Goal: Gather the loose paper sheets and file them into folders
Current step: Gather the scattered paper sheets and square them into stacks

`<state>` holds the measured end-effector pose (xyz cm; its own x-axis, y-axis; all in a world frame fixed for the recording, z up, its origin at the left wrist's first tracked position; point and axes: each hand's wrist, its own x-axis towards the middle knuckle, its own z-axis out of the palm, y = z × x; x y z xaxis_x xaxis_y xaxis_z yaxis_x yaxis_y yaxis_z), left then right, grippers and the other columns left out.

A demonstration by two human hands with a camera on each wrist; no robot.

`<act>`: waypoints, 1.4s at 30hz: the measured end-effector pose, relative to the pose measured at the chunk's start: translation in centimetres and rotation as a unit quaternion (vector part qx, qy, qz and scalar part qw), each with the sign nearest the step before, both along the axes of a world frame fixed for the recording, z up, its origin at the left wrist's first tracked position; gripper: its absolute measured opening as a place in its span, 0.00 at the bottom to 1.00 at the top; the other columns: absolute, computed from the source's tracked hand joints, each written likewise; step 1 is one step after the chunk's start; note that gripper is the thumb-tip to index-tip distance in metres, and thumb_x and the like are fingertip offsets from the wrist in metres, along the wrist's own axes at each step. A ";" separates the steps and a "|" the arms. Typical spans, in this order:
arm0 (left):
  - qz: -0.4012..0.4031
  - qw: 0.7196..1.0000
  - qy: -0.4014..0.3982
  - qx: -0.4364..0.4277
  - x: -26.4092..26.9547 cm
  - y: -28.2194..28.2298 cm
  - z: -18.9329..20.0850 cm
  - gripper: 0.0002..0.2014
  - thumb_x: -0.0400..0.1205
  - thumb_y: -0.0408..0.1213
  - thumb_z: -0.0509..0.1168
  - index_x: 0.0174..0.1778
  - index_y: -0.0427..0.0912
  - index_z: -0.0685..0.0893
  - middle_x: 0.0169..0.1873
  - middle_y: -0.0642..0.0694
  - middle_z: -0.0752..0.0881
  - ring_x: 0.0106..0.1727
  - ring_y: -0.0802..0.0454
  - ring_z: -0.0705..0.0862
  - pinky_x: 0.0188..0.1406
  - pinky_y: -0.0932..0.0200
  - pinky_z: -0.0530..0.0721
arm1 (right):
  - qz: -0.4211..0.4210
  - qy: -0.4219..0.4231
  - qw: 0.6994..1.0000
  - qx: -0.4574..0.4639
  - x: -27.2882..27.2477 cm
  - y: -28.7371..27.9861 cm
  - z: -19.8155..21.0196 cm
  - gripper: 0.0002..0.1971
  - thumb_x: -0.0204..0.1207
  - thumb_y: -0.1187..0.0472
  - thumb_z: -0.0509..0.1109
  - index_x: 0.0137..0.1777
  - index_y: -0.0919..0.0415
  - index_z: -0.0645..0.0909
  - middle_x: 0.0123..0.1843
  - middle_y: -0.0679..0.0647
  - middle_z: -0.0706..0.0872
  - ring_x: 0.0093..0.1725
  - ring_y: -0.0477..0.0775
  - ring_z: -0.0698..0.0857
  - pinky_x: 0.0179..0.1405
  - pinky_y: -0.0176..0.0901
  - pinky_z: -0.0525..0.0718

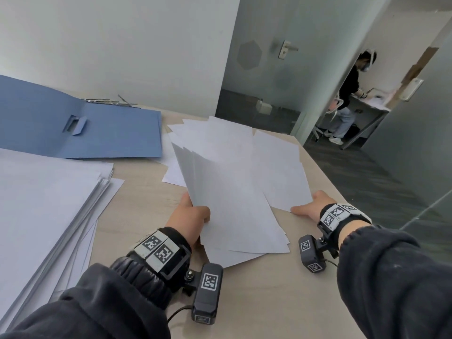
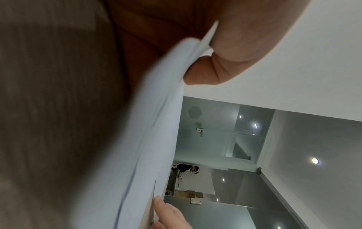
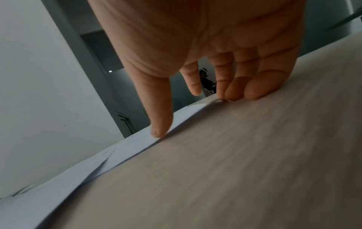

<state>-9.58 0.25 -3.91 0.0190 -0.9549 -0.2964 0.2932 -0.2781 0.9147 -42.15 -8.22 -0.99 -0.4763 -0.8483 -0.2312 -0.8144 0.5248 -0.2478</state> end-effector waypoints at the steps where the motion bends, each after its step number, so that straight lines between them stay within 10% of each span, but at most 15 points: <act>1: -0.001 1.000 0.002 -0.001 0.0 0.0 0.0 0.29 0.57 0.29 0.57 0.56 0.47 0.79 0.44 0.39 0.85 0.43 0.36 0.84 0.38 0.49 0.83 | -0.002 0.005 1.000 0.003 0.0 -0.3 -0.1 0.49 0.62 0.40 0.84 0.79 0.58 0.66 0.71 0.59 0.81 0.67 0.66 0.82 0.69 0.55 0.79; 8: -0.015 1.000 -0.019 -0.002 0.2 -0.3 -0.4 0.31 0.57 0.30 0.58 0.59 0.47 0.79 0.45 0.38 0.86 0.43 0.37 0.84 0.38 0.50 0.83 | -0.108 -0.088 0.988 -0.062 -0.7 -1.0 -0.7 0.33 0.69 0.61 0.82 0.72 0.68 0.73 0.58 0.65 0.86 0.53 0.67 0.86 0.56 0.52 0.83; 14: -0.013 0.998 -0.068 -0.005 0.3 -0.1 -0.3 0.26 0.63 0.31 0.58 0.58 0.49 0.80 0.40 0.43 0.85 0.39 0.41 0.82 0.39 0.52 0.79 | -0.218 -0.373 0.886 -0.168 -4.4 0.3 -1.9 0.04 0.87 0.66 0.59 0.56 0.58 0.72 0.45 0.56 0.82 0.39 0.53 0.84 0.35 0.45 0.81; 20: -0.014 0.998 -0.067 0.003 0.4 -0.1 0.0 0.31 0.58 0.33 0.56 0.59 0.48 0.80 0.39 0.43 0.84 0.39 0.41 0.81 0.40 0.50 0.80 | -0.371 -0.431 0.795 -0.212 -7.0 0.3 -2.3 0.15 0.86 0.59 0.60 0.38 0.62 0.81 0.24 0.56 0.81 0.11 0.53 0.71 0.10 0.32 0.69; 25: -0.017 0.997 -0.071 -0.002 0.4 -0.1 -0.1 0.27 0.65 0.33 0.58 0.62 0.49 0.78 0.46 0.42 0.87 0.46 0.38 0.86 0.49 0.44 0.85 | -0.236 -0.454 0.820 -0.258 -1.9 2.6 -1.8 0.04 0.81 0.70 0.61 0.48 0.65 0.77 0.34 0.58 0.82 0.14 0.46 0.70 0.13 0.28 0.62; 33: 0.006 0.995 -0.089 -0.043 0.0 0.2 -0.3 0.30 0.68 0.55 0.70 0.67 0.55 0.78 0.54 0.53 0.90 0.54 0.47 0.90 0.60 0.40 0.86 | -0.008 -0.444 0.887 -0.127 5.8 6.9 -0.9 0.17 0.76 0.73 0.65 0.63 0.58 0.78 0.38 0.65 0.89 0.20 0.51 0.71 0.17 0.32 0.61; 42: -0.017 0.997 -0.045 -0.052 0.4 0.3 -0.5 0.33 0.65 0.29 0.68 0.68 0.52 0.79 0.55 0.45 0.90 0.56 0.39 0.89 0.61 0.34 0.85 | 0.056 -0.466 0.872 -0.140 6.3 9.5 -2.2 0.09 0.83 0.56 0.71 0.57 0.60 0.84 0.41 0.56 0.86 0.20 0.51 0.74 0.15 0.34 0.59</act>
<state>-9.14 0.55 -4.41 0.0071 -0.9811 -0.1936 0.2007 -0.1883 0.9614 -35.87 1.28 -3.22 -0.1022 -0.9628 -0.2501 -0.2331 0.2676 -0.9349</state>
